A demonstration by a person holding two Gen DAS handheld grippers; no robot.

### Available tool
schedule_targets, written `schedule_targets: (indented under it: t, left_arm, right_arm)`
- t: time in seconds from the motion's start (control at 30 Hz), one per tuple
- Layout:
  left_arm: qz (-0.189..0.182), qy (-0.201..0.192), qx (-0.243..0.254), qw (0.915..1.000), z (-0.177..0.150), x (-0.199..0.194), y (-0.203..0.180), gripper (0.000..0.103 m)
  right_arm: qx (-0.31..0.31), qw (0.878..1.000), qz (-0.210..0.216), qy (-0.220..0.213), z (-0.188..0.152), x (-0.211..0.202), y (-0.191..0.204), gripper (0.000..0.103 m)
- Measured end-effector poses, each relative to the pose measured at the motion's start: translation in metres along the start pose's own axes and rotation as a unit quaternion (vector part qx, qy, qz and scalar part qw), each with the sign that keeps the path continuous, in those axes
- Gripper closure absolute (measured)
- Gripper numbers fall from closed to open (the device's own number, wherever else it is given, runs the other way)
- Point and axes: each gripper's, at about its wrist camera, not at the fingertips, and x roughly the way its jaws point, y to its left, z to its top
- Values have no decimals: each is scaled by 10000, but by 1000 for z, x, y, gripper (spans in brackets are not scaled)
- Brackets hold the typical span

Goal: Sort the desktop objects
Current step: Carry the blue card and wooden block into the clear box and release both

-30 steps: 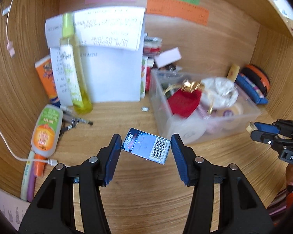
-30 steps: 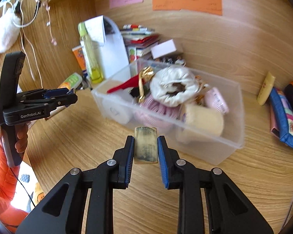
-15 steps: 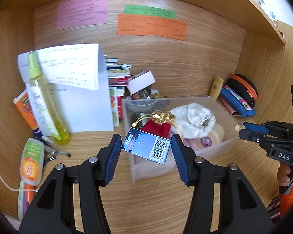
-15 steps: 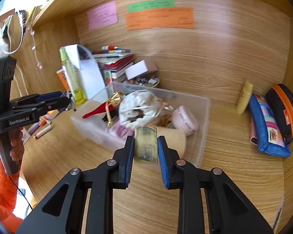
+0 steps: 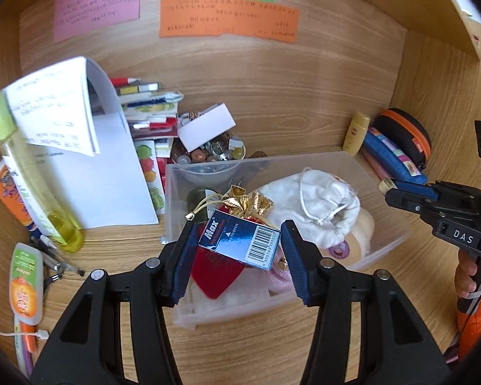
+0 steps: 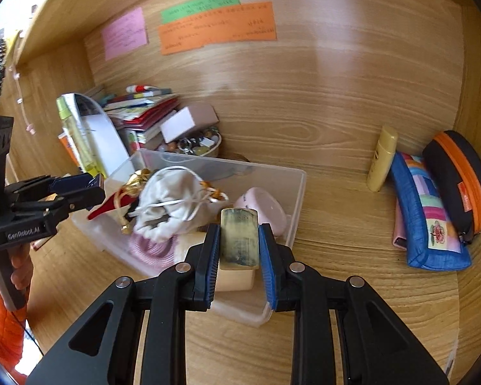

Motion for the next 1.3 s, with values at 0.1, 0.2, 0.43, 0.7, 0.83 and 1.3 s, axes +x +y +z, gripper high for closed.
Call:
schedule_targets:
  t: [0.1, 0.2, 0.43, 0.7, 0.83, 1.3]
  left_arm:
    - [-95, 98, -78, 9999, 1, 10, 1, 51]
    - [-189, 160, -147, 9996, -1, 18, 4, 51]
    - [-320, 306, -184, 9988, -6, 27, 8, 51]
    - [-196, 48, 6, 9998, -9, 16, 3, 31]
    - [-181, -60, 67, 9998, -8, 9, 2, 30]
    - [163, -324, 52, 9993, -9, -19, -1, 6]
  right_arm:
    - [103, 9999, 36, 94, 6, 15, -4, 81]
    - [214, 9995, 200, 151, 8, 26, -5, 81]
    - [-30, 9995, 196, 260, 1, 40, 7, 81]
    - [-79, 9996, 119, 243, -1, 40, 9, 63]
    - [-91, 9999, 29, 115, 2, 32, 9, 56]
    - [-85, 9993, -256, -273, 0, -13, 12, 15]
